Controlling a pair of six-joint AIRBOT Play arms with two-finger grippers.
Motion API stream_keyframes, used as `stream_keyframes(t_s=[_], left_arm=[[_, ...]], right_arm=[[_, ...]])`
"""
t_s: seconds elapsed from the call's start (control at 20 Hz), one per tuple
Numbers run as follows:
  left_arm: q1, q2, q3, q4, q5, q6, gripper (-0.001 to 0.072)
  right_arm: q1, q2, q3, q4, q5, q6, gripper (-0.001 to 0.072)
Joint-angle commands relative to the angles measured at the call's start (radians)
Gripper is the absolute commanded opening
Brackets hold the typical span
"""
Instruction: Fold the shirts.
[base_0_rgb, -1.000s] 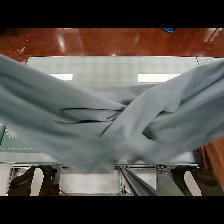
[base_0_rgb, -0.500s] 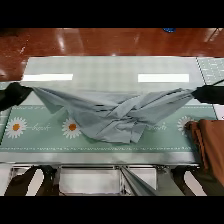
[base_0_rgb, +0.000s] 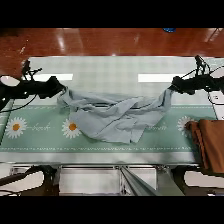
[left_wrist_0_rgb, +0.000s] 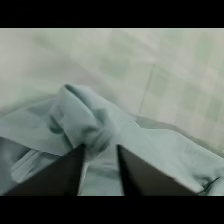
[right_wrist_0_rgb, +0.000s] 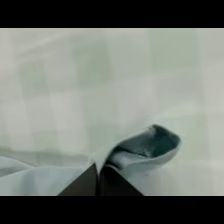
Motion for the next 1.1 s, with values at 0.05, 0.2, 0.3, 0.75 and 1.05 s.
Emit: stream_keyframes(t_s=[0.05,0.2,0.3,0.75,1.05], left_arm=[[0.005,-0.115,0.146,0.000,-0.211,-0.034,0.0510],[0.073,-0.054,0.178,0.001,-0.410,0.070,0.0510],[0.109,0.028,0.130,0.025,-0.503,0.101,0.0510],[-0.134,0.277,-0.549,-0.097,-0.370,0.061,0.0509],[-0.388,0.189,-0.591,-0.368,-0.055,0.051,0.0509]], right_arm=[[0.000,-0.085,0.060,0.053,-0.018,0.004,0.0022],[0.000,-0.085,0.060,0.052,-0.007,0.005,0.0022],[0.000,-0.085,0.060,0.052,0.004,0.004,0.0022],[0.000,-0.085,0.060,0.052,0.015,-0.021,0.0022],[0.001,-0.085,0.060,0.051,0.014,-0.020,0.0022]])
